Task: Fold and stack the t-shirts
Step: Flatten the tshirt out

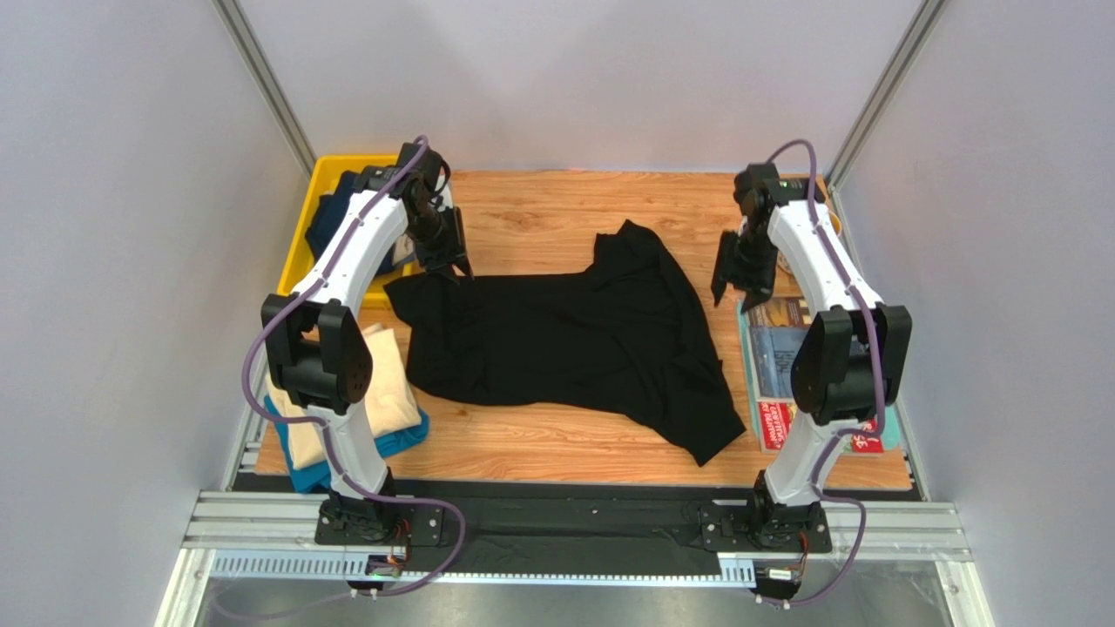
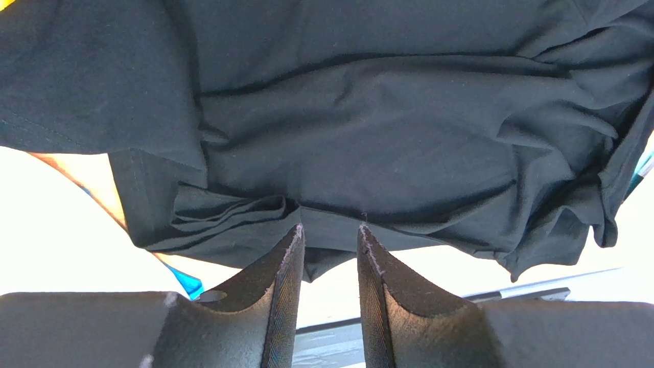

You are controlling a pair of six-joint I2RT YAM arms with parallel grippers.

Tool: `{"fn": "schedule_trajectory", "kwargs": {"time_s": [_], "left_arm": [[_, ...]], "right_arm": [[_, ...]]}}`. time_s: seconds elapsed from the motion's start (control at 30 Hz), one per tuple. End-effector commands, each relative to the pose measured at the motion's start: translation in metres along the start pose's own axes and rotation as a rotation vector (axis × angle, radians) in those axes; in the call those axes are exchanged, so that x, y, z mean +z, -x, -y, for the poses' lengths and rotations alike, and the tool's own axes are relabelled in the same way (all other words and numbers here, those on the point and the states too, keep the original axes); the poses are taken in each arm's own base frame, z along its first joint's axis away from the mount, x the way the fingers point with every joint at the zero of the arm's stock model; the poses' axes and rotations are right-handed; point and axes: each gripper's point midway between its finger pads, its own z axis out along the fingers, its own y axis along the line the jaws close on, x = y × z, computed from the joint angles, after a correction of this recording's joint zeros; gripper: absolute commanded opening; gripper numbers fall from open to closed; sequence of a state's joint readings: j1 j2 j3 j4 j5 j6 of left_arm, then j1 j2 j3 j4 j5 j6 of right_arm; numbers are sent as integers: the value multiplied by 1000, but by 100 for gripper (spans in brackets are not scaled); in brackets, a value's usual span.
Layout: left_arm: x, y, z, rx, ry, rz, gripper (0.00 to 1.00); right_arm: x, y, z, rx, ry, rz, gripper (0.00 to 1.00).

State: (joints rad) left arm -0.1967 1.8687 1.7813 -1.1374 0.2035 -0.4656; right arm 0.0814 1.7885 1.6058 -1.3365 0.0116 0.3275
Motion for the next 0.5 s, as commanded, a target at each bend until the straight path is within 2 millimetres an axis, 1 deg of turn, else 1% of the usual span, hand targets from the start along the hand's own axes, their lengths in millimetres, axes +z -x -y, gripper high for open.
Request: {"fn": "schedule_trajectory", "kwargs": {"time_s": [0.0, 0.03, 0.07, 0.1, 0.13, 0.2, 0.23, 0.27, 0.33, 0.37, 0.4, 0.43, 0.47], "left_arm": [[-7, 1, 5, 24, -15, 11, 38], [-7, 0, 5, 28, -16, 9, 38], [-8, -1, 5, 34, -17, 8, 38], [-9, -2, 4, 38, -13, 7, 38], [-9, -4, 3, 40, -6, 3, 38], [-10, -8, -1, 44, 8, -2, 38], [-10, -9, -2, 45, 10, -5, 38], [-11, -10, -3, 45, 13, -2, 38], [-8, -15, -5, 40, 14, -18, 38], [-6, -19, -6, 38, 14, -29, 38], [-5, -20, -6, 36, 12, -33, 38], [-4, -22, -6, 35, 9, -38, 38], [-2, -24, -5, 37, 9, -44, 38]], "right_arm": [[0, 91, -29, -19, 59, 214, 51], [-11, 116, -40, -26, 91, 277, 51], [10, 127, -48, -43, 95, 242, 51], [14, 136, -56, -50, 124, 237, 51], [21, 155, -65, -50, 138, 245, 52], [30, 167, -76, -58, 173, 239, 53], [46, 173, -81, -58, 179, 229, 54], [44, 179, -88, -61, 213, 242, 54], [52, 184, -98, -56, 248, 248, 55], [58, 180, -103, -57, 265, 232, 56], [60, 179, -106, -66, 274, 234, 56], [59, 180, -114, -79, 292, 251, 56], [62, 176, -117, -87, 295, 240, 56]]}}
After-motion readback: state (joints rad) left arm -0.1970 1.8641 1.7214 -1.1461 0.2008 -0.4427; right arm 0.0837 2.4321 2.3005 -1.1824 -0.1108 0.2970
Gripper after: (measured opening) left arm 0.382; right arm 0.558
